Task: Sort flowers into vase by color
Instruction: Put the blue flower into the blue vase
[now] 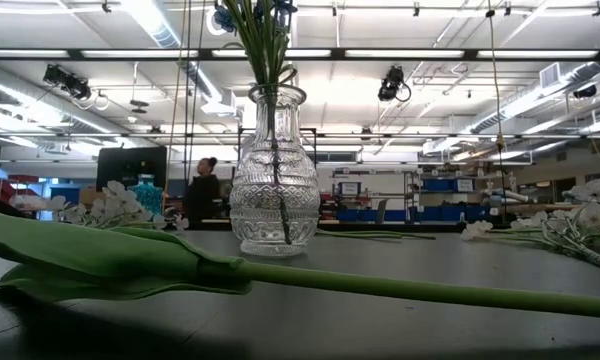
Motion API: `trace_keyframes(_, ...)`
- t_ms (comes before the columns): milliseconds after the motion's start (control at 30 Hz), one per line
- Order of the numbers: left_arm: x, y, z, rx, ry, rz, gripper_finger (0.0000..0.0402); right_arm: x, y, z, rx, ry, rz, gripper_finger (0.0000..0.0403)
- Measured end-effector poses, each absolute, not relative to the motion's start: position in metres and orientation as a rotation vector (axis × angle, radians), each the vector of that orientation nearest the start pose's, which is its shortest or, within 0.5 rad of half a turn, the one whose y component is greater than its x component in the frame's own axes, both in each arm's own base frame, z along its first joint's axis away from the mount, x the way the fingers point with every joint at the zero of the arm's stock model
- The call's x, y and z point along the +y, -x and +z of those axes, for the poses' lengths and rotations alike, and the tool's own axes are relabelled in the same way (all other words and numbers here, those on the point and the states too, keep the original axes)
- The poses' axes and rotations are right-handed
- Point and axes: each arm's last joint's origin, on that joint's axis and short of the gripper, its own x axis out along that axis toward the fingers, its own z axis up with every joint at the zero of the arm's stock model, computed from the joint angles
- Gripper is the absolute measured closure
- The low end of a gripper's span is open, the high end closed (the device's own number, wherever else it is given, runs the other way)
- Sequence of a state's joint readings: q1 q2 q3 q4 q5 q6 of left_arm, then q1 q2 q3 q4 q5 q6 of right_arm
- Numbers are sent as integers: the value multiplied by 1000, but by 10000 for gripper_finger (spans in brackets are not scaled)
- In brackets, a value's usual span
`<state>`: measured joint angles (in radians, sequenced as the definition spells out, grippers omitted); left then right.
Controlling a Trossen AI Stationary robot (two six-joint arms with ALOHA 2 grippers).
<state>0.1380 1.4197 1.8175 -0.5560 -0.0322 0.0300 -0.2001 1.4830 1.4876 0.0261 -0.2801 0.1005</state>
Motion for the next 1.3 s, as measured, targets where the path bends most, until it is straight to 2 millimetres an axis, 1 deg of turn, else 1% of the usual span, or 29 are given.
trace_keyframes(133, 39, -273, 502, 142, -14, 170, 308, -58, -332, 429, -16, -90, 50, 390)
trace_keyframes(233, 41, -259, 508, 138, -11, 186, 260, -59, -331, 428, 5, -85, 18, 390)
trace_keyframes(333, 43, -233, 514, 160, -14, 213, 213, -61, -325, 430, 24, -83, -28, 390)
trace_keyframes(433, 41, -203, 521, 156, -31, 227, 181, -62, -319, 431, 50, -72, -75, 390)
trace_keyframes(500, 37, -184, 524, 115, -41, 226, 172, -61, -312, 435, 47, -59, -82, 390)
trace_keyframes(567, 34, -169, 522, 100, -41, 223, 170, -59, -305, 442, 16, -51, -80, 390)
trace_keyframes(700, 31, -152, 499, 109, -29, 231, 177, -50, -290, 453, -9, -1, -72, 390)
trace_keyframes(800, 30, -145, 483, 65, -18, 237, 183, -41, -281, 450, -5, 1, -75, 390)
trace_keyframes(900, 29, -137, 473, 13, -23, 252, 186, -32, -273, 439, 13, 0, -74, 390)
trace_keyframes(967, 28, -133, 468, 17, -46, 269, 186, -29, -268, 429, 8, -12, -71, 390)
trace_keyframes(1133, 28, -130, 463, 43, -70, 283, 186, -26, -256, 391, -37, -59, -82, 390)
trace_keyframes(1233, 28, -130, 465, 25, -71, 285, 186, -20, -250, 367, -71, -78, -1, 390)
trace_keyframes(1300, 28, -130, 466, 15, -69, 285, 186, -16, -249, 355, -101, -85, 70, 390)
